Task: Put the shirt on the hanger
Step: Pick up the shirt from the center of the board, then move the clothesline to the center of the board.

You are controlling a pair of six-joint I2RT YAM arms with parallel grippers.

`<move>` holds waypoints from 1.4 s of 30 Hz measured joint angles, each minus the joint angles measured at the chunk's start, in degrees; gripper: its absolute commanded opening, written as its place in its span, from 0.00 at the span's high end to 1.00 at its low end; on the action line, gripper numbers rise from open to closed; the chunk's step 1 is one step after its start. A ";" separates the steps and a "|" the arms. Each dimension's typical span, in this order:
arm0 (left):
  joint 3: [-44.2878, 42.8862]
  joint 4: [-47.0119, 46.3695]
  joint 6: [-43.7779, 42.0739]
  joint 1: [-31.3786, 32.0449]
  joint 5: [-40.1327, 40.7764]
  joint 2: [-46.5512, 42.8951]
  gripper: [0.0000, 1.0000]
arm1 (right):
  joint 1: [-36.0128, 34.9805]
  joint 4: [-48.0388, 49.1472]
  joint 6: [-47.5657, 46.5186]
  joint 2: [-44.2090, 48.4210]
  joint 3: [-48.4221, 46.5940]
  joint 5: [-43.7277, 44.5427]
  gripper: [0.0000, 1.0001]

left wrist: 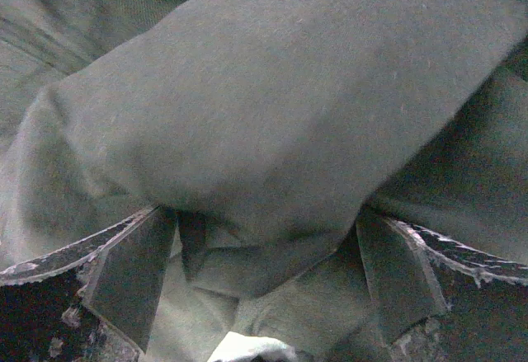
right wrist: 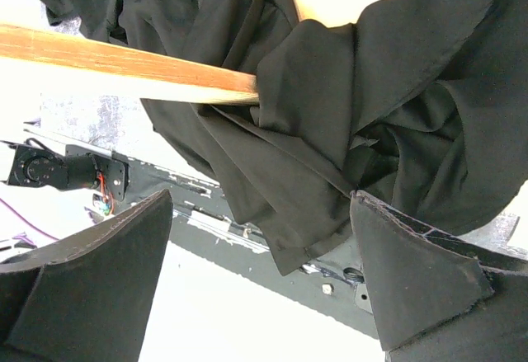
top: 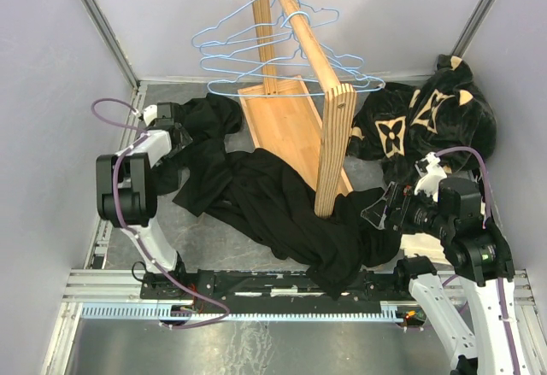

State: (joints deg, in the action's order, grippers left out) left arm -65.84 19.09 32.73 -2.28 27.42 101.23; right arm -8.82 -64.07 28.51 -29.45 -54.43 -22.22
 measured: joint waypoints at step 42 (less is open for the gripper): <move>19.34 13.20 -3.52 -0.48 -18.10 -39.67 0.97 | -18.05 -7.61 -15.61 -3.93 -18.60 -3.06 0.06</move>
State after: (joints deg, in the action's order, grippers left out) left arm -46.50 32.29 29.21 -2.76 9.32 61.56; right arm -26.87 -71.68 12.91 -33.39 -73.03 -25.28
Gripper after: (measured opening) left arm 0.051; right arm 0.944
